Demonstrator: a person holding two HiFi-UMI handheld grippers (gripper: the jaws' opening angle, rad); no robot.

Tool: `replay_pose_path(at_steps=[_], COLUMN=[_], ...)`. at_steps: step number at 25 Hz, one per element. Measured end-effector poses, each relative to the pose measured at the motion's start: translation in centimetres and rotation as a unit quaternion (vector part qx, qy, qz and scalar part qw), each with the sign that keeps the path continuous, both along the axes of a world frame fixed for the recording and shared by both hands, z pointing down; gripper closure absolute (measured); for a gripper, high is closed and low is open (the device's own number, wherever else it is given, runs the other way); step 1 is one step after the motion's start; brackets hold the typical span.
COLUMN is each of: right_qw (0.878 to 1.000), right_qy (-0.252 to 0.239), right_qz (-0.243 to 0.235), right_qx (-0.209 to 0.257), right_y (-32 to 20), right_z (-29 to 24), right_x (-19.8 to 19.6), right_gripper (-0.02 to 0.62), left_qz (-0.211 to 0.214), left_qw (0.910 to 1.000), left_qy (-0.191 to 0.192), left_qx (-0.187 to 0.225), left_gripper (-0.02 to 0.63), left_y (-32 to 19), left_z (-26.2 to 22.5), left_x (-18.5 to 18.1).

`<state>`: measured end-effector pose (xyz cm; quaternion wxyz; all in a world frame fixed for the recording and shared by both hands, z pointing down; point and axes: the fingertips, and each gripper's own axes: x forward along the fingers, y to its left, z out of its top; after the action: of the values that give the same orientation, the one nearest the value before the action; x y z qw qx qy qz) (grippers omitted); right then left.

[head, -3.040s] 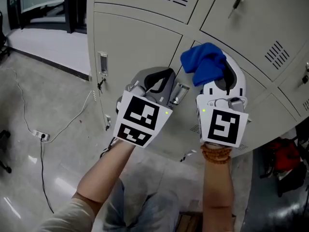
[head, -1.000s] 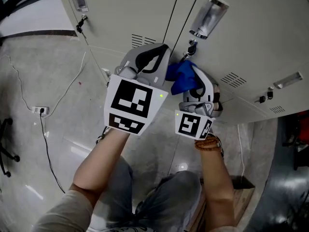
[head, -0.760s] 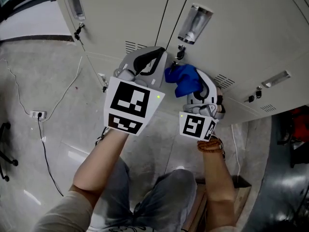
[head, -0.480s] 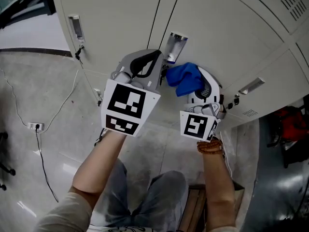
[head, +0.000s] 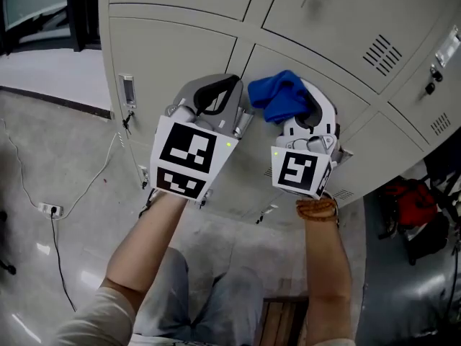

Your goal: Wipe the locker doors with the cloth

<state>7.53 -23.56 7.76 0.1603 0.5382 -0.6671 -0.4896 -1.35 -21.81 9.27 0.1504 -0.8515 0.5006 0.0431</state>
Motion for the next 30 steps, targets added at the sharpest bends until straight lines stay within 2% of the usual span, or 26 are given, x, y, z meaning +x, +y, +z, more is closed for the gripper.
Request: replay_pose_path(at_steps=[4,7,13,19,30], right_qw=[1.0,1.0,0.998,0.998,0.998], right_qy=[0.011,-0.003,-0.032,-0.039,-0.008], right_qz=[-0.001,0.005,0.02,0.036,0.033], right_qx=[0.015,0.023,0.043,0.024,-0.045], right_y=[0.0,0.3,0.9,0.9,0.3], right_z=[-2.8,-3.7,-2.6,3.4,18.1], right_x=[0.1,1.9,6.0,7.6,6.0], right_gripper=[0.565,0.565,0.566,0.566,0.566], left_qz=[0.005,0.013,0.024,0.031,0.032], left_qw=[0.9999,0.9997,0.9994,0.9986,0.9961], left_qy=[-0.003,-0.008,-0.026,-0.035,-0.036], left_qx=[0.013,0.018,0.006,-0.023,-0.074], left_gripper=[0.603,0.603,0.603,0.603,0.603], left_y=[0.5,1.0,1.1,0.5,-0.5], left_z=[-2.1,-2.8,-0.6,4.1,13.0], left_x=[0.9,2.2,4.1,5.6,5.8])
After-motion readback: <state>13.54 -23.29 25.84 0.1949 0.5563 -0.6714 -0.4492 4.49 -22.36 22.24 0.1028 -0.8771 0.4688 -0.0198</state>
